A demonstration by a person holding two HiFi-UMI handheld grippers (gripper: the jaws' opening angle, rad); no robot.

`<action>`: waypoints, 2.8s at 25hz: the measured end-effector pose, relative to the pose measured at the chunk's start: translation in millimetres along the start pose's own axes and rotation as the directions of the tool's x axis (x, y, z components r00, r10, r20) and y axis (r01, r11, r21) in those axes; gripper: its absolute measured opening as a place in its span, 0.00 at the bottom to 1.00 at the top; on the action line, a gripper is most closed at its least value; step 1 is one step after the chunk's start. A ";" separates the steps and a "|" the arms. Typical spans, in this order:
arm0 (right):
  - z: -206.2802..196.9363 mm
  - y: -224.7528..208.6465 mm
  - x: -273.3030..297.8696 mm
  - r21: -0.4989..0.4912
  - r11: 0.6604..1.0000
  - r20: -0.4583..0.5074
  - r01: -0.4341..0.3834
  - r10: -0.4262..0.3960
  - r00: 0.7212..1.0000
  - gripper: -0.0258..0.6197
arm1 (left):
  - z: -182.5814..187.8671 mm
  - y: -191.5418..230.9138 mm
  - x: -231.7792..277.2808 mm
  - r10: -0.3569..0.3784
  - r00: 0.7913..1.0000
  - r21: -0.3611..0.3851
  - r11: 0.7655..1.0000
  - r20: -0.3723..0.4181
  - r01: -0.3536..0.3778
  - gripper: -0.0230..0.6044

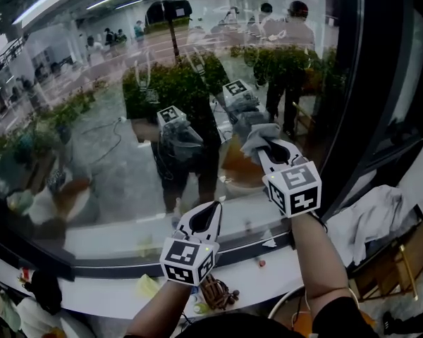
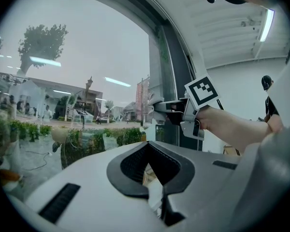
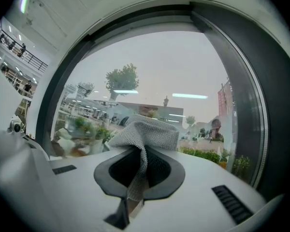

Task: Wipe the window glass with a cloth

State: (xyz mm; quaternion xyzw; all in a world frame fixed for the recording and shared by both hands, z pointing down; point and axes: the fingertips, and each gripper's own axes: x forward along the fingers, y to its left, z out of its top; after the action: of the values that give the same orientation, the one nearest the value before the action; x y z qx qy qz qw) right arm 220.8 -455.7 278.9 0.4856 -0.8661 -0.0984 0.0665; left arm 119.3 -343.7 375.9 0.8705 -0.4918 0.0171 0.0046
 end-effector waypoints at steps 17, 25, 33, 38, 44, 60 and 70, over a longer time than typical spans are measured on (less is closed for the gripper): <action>-11.9 -18.0 -5.0 0.025 0.998 -0.015 0.052 -0.052 0.999 0.10 | -3.4 1.7 -5.0 0.012 1.000 -0.001 1.000 -0.005 -0.012 0.05; -11.1 -18.8 -4.1 0.037 0.998 -0.002 0.056 -0.056 0.998 0.10 | -5.3 6.1 -11.3 0.040 0.999 -0.012 0.999 -0.005 -0.040 0.05; -10.7 -18.3 -5.5 0.060 0.997 0.005 0.045 -0.045 0.999 0.10 | -4.1 11.4 -27.5 0.091 0.996 -0.019 0.996 -0.010 -0.091 0.05; -6.6 -18.6 -9.7 0.079 0.995 0.024 0.054 -0.056 0.998 0.10 | -6.5 17.8 -42.3 0.111 0.994 -0.014 0.994 -0.014 -0.112 0.05; -8.4 7.8 -20.9 0.097 0.994 0.032 0.042 -0.046 0.998 0.10 | -10.0 36.3 -77.4 0.164 0.986 -0.028 0.986 -0.017 -0.164 0.05; -2.6 177.8 -75.8 0.125 0.991 0.019 -0.039 0.037 0.999 0.10 | -21.9 71.5 -235.6 0.224 0.974 -0.038 0.974 -0.023 -0.225 0.05; -10.0 315.5 -139.3 0.121 0.989 0.003 -0.091 0.091 0.996 0.10 | -56.0 81.7 -363.7 0.261 0.965 -0.075 0.962 -0.019 -0.262 0.05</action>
State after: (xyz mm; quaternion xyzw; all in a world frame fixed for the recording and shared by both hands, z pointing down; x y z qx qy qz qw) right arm 34.0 -177.1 360.0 0.4490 -0.8916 -0.0420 0.0424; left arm -139.6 -73.2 418.8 0.7971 -0.6026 0.0023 0.0380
